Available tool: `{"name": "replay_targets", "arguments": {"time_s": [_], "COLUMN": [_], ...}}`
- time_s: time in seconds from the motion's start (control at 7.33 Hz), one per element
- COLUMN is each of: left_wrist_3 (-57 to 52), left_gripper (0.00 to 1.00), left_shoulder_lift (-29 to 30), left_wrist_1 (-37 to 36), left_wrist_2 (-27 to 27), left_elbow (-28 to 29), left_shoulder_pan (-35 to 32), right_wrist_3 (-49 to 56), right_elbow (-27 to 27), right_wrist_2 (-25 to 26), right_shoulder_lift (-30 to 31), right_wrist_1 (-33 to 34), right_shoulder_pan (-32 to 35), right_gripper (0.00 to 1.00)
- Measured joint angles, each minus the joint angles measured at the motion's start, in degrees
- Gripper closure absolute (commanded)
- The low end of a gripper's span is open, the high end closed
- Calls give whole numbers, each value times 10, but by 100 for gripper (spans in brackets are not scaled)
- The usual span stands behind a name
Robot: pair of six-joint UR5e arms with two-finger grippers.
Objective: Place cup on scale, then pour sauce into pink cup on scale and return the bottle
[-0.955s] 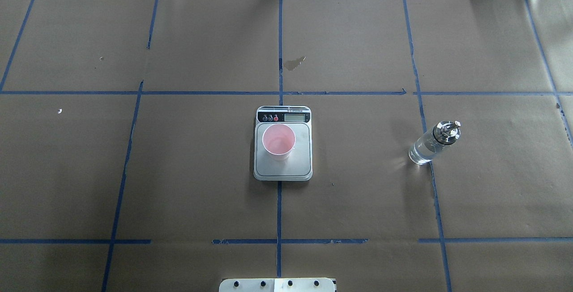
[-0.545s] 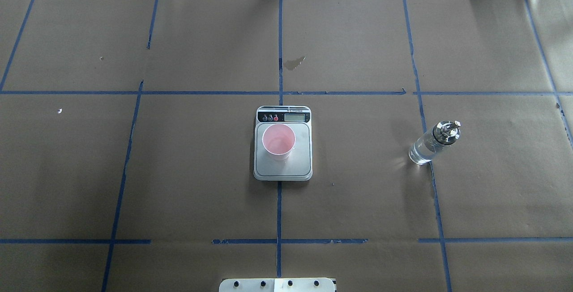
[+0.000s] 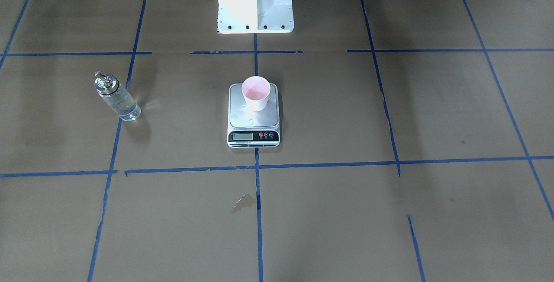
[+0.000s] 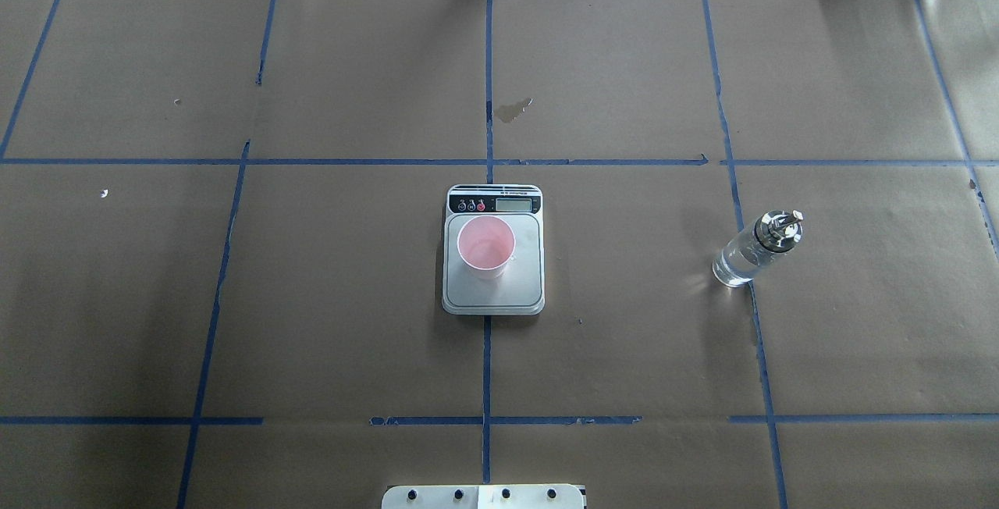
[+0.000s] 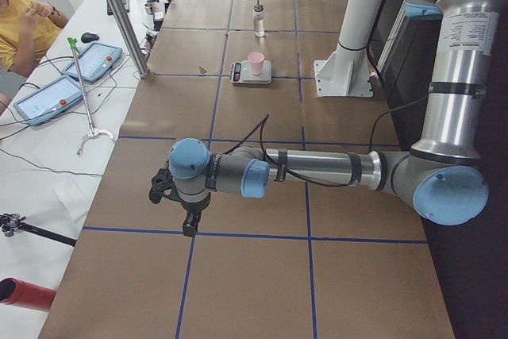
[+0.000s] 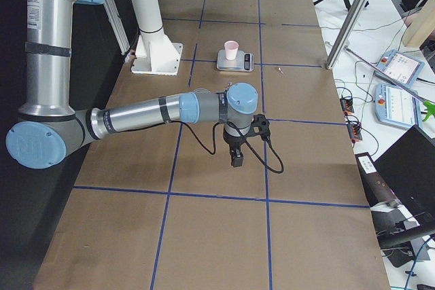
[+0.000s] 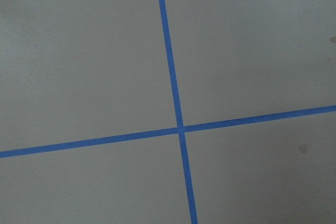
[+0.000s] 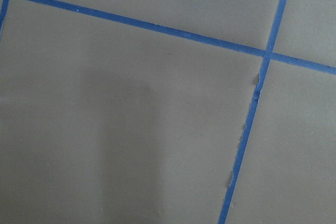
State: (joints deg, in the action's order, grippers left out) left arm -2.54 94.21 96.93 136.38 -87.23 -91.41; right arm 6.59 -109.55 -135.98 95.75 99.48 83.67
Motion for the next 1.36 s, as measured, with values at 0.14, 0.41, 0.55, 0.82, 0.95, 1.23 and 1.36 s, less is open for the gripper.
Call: {"name": "replay_targets", "arguments": {"time_s": [0.14,0.41,0.55,0.82,0.95,1.23,1.36], "left_wrist_3": [0,-2,-2,-1,0,1,2], "left_gripper": [0,0,0,0,0,0,0], "left_shoulder_lift": [-1,-9,-10,-12,-11,-12,-12], "left_wrist_1": [2,4,10,27,28,27,27], "left_wrist_2": [0,0,-1,-1,1,2,3], "left_elbow": [5,10,9,5,-3,-13,-14], "left_shoulder_pan": [0,0,0,0,0,-1,-1], "right_wrist_3": [0,1,0,1,1,0,0], "right_elbow": [4,13,15,15,13,9,9], "right_wrist_2": [0,1,-1,0,-1,-3,-4], "right_shoulder_lift": [-1,-3,-3,-4,-5,-6,-6], "right_wrist_1": [-14,-26,-27,-29,-29,-28,-28], "right_shoulder_pan": [0,0,0,0,0,-2,-5], "right_gripper": [0,0,0,0,0,0,0]}}
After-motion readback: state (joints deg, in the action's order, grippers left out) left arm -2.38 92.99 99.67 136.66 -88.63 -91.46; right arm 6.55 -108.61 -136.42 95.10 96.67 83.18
